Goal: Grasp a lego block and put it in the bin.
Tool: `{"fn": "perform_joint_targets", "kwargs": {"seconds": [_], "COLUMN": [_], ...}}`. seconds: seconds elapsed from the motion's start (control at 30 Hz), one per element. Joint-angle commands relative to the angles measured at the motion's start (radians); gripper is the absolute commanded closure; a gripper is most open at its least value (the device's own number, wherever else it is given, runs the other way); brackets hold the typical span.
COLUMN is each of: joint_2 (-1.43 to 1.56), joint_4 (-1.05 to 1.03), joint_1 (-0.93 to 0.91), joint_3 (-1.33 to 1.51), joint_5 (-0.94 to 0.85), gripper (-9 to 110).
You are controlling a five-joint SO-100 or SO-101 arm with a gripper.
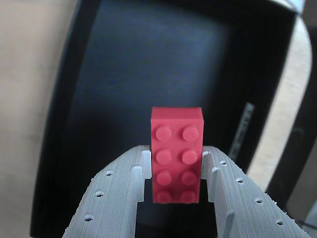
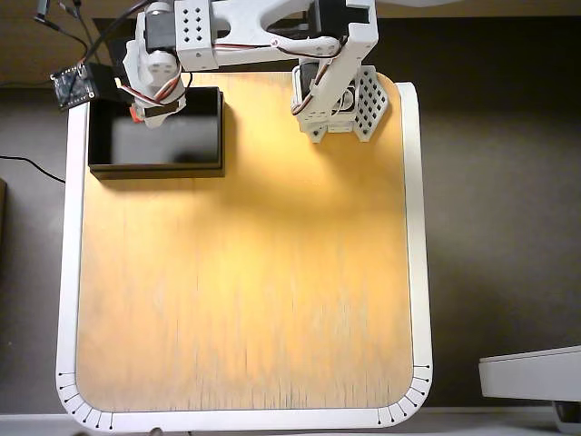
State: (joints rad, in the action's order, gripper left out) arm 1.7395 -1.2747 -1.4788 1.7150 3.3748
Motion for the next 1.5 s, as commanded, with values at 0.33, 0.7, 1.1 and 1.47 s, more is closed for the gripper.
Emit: {"fn": "perform_joint_targets", "kwargs": {"seconds": [0.33,0.7,1.1,1.47], "joint_2": [-0.035,-0.066,-0.084,0.002], "joint_4": [0.029,0.029,0.029,0.009], "joint_1": [0.046,0.021,-0.04,-0.026], "joint_3": [-0.144,-0.143,-0.143,-0.143], "joint_5": [0.011,0.081,0.198,0.153], "gripper": [101,94,78,71]}}
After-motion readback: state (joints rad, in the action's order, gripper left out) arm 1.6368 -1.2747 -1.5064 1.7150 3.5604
